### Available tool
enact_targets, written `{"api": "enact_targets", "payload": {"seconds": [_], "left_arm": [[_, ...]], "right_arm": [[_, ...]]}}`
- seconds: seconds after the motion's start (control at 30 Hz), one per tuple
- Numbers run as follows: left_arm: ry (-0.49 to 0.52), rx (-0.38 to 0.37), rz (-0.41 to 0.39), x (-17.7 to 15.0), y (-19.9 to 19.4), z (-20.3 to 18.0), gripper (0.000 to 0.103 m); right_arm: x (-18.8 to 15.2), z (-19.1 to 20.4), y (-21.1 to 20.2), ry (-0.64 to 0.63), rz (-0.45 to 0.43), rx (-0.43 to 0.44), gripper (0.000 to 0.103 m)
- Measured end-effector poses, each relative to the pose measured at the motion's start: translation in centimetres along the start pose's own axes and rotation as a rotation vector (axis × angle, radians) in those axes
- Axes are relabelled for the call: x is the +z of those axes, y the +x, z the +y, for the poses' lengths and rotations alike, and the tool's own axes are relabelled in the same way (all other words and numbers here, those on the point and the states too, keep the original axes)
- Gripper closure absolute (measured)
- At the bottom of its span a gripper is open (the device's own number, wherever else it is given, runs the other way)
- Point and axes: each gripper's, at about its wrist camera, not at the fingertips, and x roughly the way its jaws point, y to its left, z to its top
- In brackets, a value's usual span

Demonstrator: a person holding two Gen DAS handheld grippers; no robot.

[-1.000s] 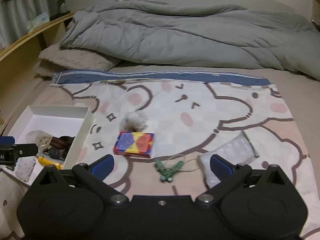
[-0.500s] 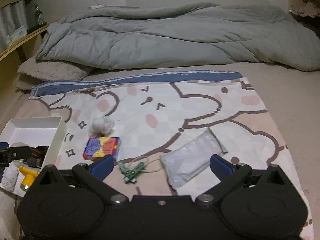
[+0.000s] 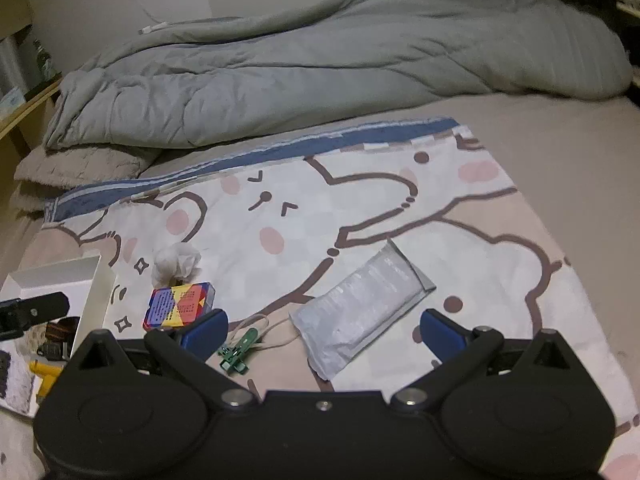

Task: Organize objects
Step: 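Move both tools away from the white box toward the items on the bed, then grasp the colourful card box with the left tool while the right tool grasps the grey packet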

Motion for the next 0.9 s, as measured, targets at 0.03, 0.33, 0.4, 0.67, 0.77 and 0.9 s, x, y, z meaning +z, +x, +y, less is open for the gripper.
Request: {"api": "enact_targets", "payload": {"seconds": [0.03,0.33,0.4,0.67,0.77,0.9], "left_arm": [[0.001,-0.003,-0.001,0.0,0.4,-0.2,0.000],[-0.059,0.006,-0.002,0.2,4.2,-1.5,0.000],[-0.067,0.020,0.005,0.0,5.1,-1.5,0.000],[-0.043,0.043,0.040,-0.4,7.9,-1.7,0.000],[-0.035,0.034,0.055,-0.6,8.8,-1.5,0.000],[-0.031,-0.002,0.092,-0.8,10.0,-1.3,0.000]], "right_arm": [[0.0,-0.2,0.2,0.009,0.003,0.001,0.000],[0.4,-1.5,3.2,0.117,0.050,-0.017,0.001],[0.4,-2.0,3.8,0.160,0.054,-0.019,0.013],[-0.1,-2.7,6.1,0.225,0.139,0.101,0.059],[-0.2,-2.2,6.5,0.207,0.154,0.137,0.063],[-0.5,-1.1,7.4,0.146,0.180,0.137,0.069]]}}
